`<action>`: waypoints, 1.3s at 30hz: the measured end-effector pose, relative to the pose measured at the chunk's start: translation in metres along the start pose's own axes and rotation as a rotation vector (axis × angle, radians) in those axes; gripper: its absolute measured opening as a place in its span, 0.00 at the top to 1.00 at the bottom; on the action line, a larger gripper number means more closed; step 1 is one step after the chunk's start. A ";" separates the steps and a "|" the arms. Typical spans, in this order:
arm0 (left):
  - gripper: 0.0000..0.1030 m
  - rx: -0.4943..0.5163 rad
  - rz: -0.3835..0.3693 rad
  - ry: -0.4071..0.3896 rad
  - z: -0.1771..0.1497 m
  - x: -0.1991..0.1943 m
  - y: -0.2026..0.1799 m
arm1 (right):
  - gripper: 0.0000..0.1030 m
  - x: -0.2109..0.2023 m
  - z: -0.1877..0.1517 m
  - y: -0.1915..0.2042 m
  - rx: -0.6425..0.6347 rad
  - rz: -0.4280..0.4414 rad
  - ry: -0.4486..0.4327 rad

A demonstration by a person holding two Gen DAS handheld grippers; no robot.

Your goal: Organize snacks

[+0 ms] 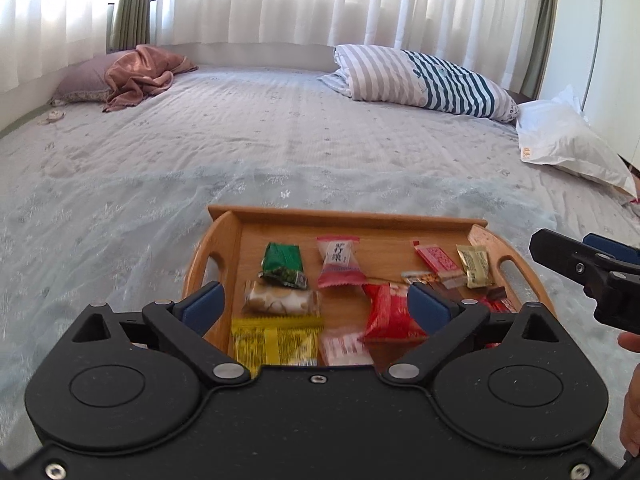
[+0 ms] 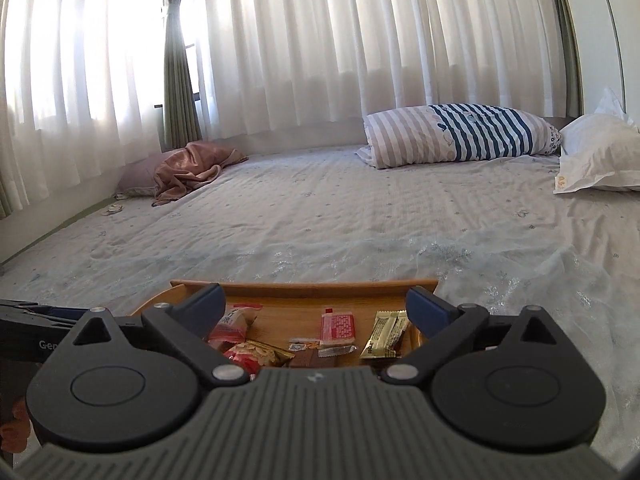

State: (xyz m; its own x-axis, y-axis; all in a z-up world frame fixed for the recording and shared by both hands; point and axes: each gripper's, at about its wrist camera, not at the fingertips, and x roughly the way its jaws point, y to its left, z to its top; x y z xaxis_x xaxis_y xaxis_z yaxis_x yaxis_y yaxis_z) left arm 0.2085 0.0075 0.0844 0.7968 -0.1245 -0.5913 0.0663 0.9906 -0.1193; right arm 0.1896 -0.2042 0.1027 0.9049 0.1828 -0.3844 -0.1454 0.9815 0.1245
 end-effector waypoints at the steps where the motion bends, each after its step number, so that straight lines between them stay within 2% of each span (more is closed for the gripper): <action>1: 0.05 -0.005 -0.008 0.002 -0.004 -0.004 0.001 | 0.00 -0.003 -0.002 0.000 -0.003 0.000 0.000; 10: 0.05 0.002 -0.034 0.013 -0.039 -0.027 -0.001 | 0.00 -0.027 -0.028 0.005 -0.036 -0.003 0.004; 18: 0.04 0.027 -0.020 -0.001 -0.063 -0.041 -0.005 | 0.00 -0.044 -0.053 0.018 -0.091 0.002 0.009; 24: 0.04 -0.003 -0.035 0.019 -0.076 -0.049 -0.002 | 0.00 -0.055 -0.070 0.022 -0.091 0.016 0.027; 29: 0.04 0.012 -0.013 0.005 -0.091 -0.056 -0.003 | 0.00 -0.061 -0.085 0.024 -0.101 0.003 0.038; 39: 0.04 0.034 0.023 0.026 -0.122 -0.053 -0.003 | 0.00 -0.065 -0.111 0.021 -0.101 -0.036 0.087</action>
State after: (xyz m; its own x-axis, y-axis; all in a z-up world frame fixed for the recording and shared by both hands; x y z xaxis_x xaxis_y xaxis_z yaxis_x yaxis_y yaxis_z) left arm 0.0927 0.0039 0.0195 0.7823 -0.1025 -0.6145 0.0688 0.9945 -0.0784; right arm 0.0835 -0.1894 0.0286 0.8727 0.1473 -0.4654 -0.1572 0.9874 0.0178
